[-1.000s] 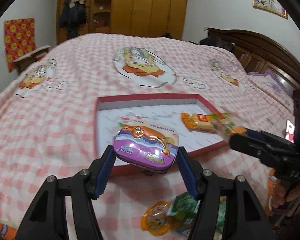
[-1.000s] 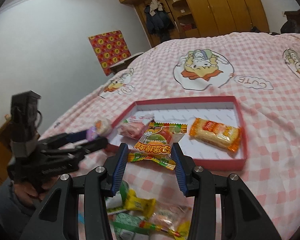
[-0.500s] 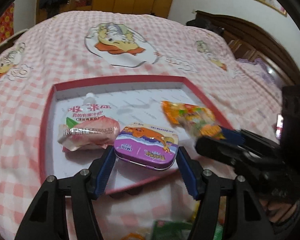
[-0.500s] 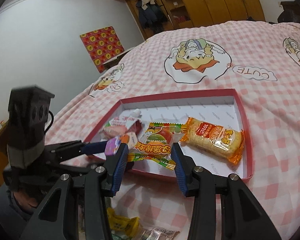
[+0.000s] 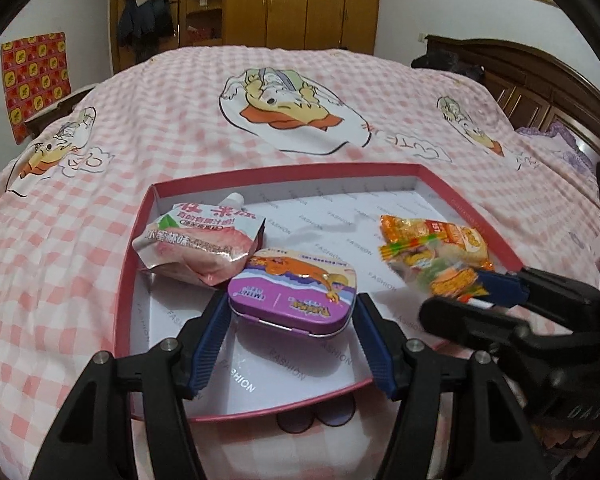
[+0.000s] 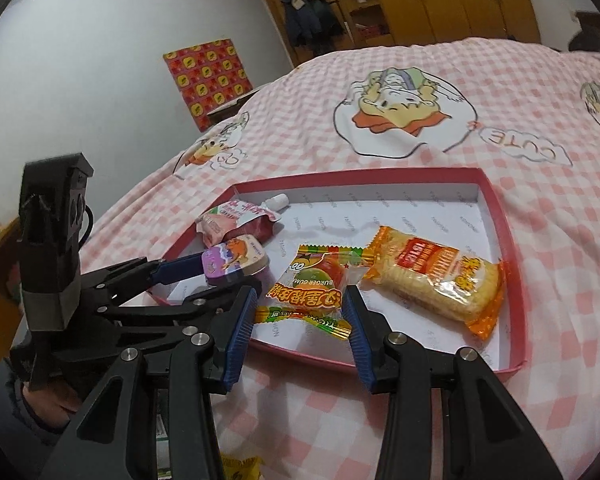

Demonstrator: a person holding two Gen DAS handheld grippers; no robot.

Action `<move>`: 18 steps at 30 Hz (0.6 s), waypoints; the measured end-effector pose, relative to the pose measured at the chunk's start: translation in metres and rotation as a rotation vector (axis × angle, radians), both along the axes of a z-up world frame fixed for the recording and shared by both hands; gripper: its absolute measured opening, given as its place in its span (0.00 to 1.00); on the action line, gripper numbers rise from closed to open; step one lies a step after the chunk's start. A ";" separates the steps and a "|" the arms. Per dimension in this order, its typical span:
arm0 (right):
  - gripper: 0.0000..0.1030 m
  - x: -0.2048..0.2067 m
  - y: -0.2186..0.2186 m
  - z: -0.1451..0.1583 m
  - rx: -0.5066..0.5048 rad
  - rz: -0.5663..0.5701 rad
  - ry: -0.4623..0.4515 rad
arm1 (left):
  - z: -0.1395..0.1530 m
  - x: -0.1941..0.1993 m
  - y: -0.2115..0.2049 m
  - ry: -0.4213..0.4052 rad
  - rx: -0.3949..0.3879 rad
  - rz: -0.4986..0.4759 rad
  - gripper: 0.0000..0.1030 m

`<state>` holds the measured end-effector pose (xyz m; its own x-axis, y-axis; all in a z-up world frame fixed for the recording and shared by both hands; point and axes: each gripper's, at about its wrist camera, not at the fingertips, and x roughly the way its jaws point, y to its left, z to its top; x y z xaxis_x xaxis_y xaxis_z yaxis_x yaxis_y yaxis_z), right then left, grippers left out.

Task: Organize snacks
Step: 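Lower the tin into the box and open the left tool while the right tool releases the candy strip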

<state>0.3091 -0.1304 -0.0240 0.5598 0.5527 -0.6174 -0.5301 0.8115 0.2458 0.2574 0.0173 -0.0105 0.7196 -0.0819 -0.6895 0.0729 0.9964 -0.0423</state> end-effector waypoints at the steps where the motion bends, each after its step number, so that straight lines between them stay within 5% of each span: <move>1: 0.44 -0.002 0.002 -0.001 -0.012 0.005 -0.005 | -0.002 0.000 0.000 -0.005 0.001 -0.001 0.64; 8: 0.44 -0.003 0.011 -0.009 -0.096 -0.004 -0.047 | -0.003 -0.002 -0.002 -0.003 0.005 -0.001 0.64; 18: 0.44 -0.002 0.007 -0.013 -0.088 -0.017 -0.049 | -0.005 -0.002 -0.003 -0.004 0.019 0.002 0.64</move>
<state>0.3068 -0.1232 -0.0374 0.5993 0.4875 -0.6350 -0.5255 0.8379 0.1474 0.2551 0.0146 -0.0152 0.7226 -0.0673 -0.6879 0.0713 0.9972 -0.0225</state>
